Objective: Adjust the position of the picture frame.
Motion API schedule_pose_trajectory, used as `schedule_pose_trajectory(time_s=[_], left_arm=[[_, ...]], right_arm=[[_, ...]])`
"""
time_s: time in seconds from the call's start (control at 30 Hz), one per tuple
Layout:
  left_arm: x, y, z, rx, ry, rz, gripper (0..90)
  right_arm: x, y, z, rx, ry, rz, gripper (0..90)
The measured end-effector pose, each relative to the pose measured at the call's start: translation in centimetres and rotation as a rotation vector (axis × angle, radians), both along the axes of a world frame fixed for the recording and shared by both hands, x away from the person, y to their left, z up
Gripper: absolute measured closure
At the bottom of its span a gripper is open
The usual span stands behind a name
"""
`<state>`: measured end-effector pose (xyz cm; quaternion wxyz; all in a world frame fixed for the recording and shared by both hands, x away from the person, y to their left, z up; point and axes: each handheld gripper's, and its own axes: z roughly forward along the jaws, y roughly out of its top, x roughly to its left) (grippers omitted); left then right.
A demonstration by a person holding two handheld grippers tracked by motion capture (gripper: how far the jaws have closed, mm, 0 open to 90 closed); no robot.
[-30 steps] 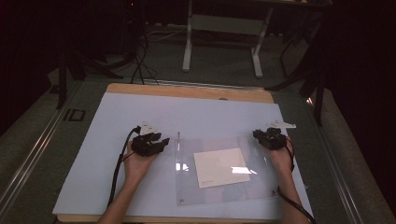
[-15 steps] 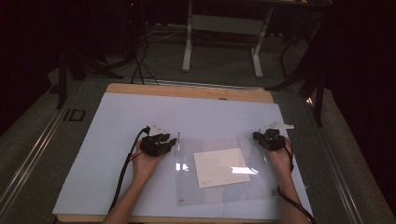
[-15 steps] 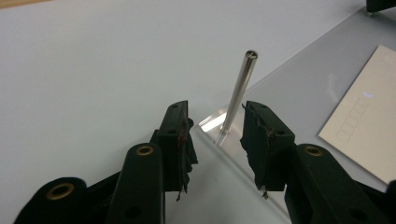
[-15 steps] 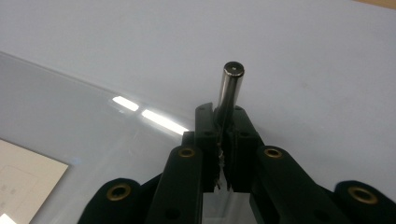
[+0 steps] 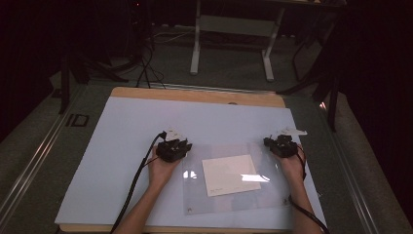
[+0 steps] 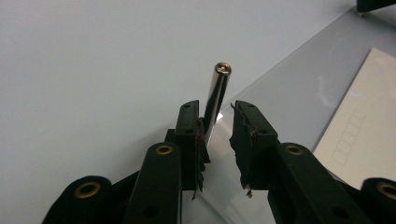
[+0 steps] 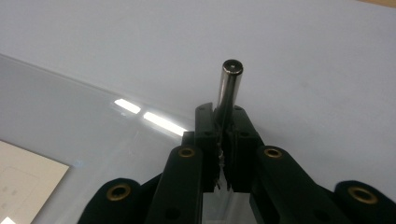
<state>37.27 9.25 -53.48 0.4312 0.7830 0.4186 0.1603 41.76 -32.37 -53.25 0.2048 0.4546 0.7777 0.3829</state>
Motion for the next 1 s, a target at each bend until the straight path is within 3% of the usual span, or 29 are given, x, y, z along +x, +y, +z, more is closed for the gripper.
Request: schedule_pose_trajectory(time_s=[0.13,0.37,0.47,1.0], left_arm=[[0.22,-0.11,-0.16,-0.008,0.009,0.013,76.1],[0.55,-0.4,-0.52,0.027,0.023,0.021,78.6],[0.78,-0.05,-0.57,-0.004,0.046,0.023,82.2],[0.79,-0.04,-0.56,-0.001,0.045,0.022,83.4]], right_arm=[[0.01,0.0,0.0,0.0,0.0,0.0,85.0],[0.01,-0.01,-0.02,-0.001,-0.001,0.001,85.0],[-0.01,0.0,-0.05,0.0,-0.001,0.0,85.0],[-0.05,-0.23,-0.26,0.034,-0.004,-0.005,84.9]])
